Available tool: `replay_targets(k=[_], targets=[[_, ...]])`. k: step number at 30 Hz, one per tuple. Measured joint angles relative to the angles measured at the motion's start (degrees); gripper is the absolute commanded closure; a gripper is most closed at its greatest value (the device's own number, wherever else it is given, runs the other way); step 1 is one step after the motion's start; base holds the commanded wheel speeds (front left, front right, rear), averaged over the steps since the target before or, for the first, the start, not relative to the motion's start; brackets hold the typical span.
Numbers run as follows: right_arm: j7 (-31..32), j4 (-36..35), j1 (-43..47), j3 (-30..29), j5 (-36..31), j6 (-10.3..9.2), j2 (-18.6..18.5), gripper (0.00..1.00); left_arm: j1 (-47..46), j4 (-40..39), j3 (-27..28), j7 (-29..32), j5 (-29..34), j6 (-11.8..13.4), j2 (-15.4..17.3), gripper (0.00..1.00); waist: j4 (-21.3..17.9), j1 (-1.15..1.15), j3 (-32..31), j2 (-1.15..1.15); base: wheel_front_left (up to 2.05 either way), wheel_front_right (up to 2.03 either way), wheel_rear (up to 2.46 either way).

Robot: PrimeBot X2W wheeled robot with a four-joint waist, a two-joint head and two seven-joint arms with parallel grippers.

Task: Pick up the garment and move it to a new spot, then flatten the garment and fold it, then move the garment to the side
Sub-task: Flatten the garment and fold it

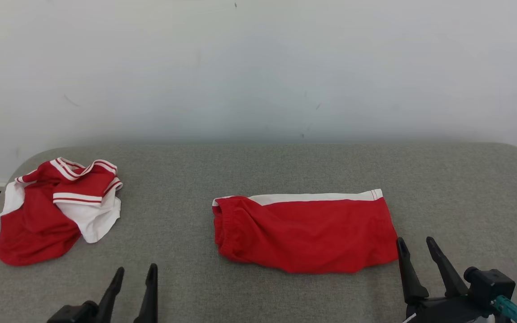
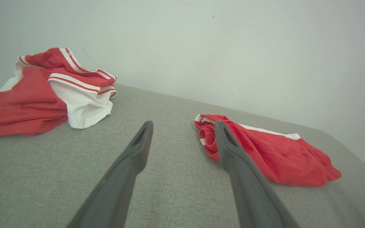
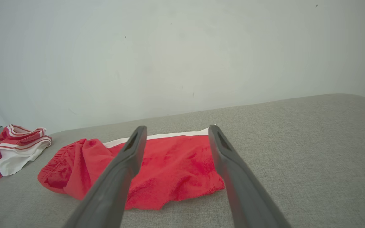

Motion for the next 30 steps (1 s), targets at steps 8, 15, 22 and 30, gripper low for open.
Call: replay_targets(k=[8,15,22,30], targets=[[0.2,-4.87,3.78,0.99,-1.54,0.0,0.23,0.0,0.45,-0.01,2.82,0.0,2.11,1.42,2.52,0.0,-0.7,0.0,-0.26,0.0,0.0,0.0,0.0],[1.33,-6.88,6.42,0.99,-3.77,-0.01,0.31,0.0,1.75,0.33,3.22,0.0,3.02,0.83,3.92,0.0,-0.71,0.0,-0.65,0.0,0.0,0.0,0.0],[2.67,-8.54,7.78,0.65,-4.88,0.0,0.33,0.0,2.71,0.69,3.33,0.35,3.49,0.83,5.48,0.0,-0.66,0.0,-0.73,0.0,0.0,0.0,0.0],[3.32,-9.31,8.01,0.29,-4.55,0.0,0.34,0.0,3.0,-0.29,2.94,1.57,3.18,0.94,5.71,0.0,-0.1,0.0,-0.86,0.0,0.0,0.0,0.0]])
